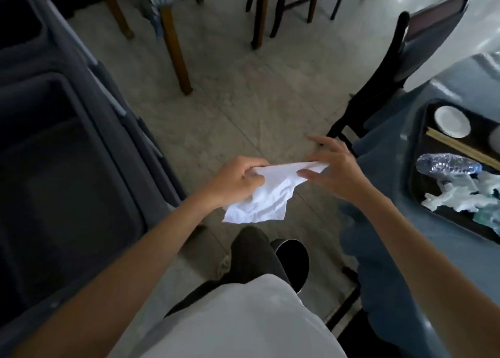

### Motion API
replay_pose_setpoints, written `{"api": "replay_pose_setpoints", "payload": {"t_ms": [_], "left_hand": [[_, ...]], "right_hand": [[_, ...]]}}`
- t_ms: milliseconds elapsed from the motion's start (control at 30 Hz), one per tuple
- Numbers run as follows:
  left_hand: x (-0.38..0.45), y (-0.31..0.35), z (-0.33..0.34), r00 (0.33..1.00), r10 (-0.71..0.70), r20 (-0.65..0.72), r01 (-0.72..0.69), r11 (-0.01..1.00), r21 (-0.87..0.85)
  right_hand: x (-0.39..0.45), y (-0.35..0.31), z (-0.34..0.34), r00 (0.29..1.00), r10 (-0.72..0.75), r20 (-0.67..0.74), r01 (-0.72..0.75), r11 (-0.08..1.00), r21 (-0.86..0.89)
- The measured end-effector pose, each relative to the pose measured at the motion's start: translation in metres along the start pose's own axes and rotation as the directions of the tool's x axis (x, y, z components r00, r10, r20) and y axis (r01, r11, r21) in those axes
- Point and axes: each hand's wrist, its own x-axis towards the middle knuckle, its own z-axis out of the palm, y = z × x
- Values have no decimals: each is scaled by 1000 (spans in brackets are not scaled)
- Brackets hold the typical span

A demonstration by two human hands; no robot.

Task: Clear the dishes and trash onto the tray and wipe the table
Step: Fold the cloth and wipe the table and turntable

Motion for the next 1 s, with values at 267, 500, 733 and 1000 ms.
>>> {"api": "replay_pose_setpoints", "payload": {"t_ms": [267,500,733,1000], "left_hand": [[33,-25,-80,888,-96,-450,144,987,74],[87,-55,-140,648,-226,-728,242,967,-85],[124,-60,-181,242,-344,-907,284,919,-273],[136,-85,-272,-15,-450,-893,213,871,-442]], "right_hand": [[132,-27,-5,987,-8,162,-46,944,328],[301,-48,22,935,-194,298,61,912,405],[444,-107,46,819,-423,388,215,852,477],[592,-229,118,600,-663,448,400,734,549]]}}
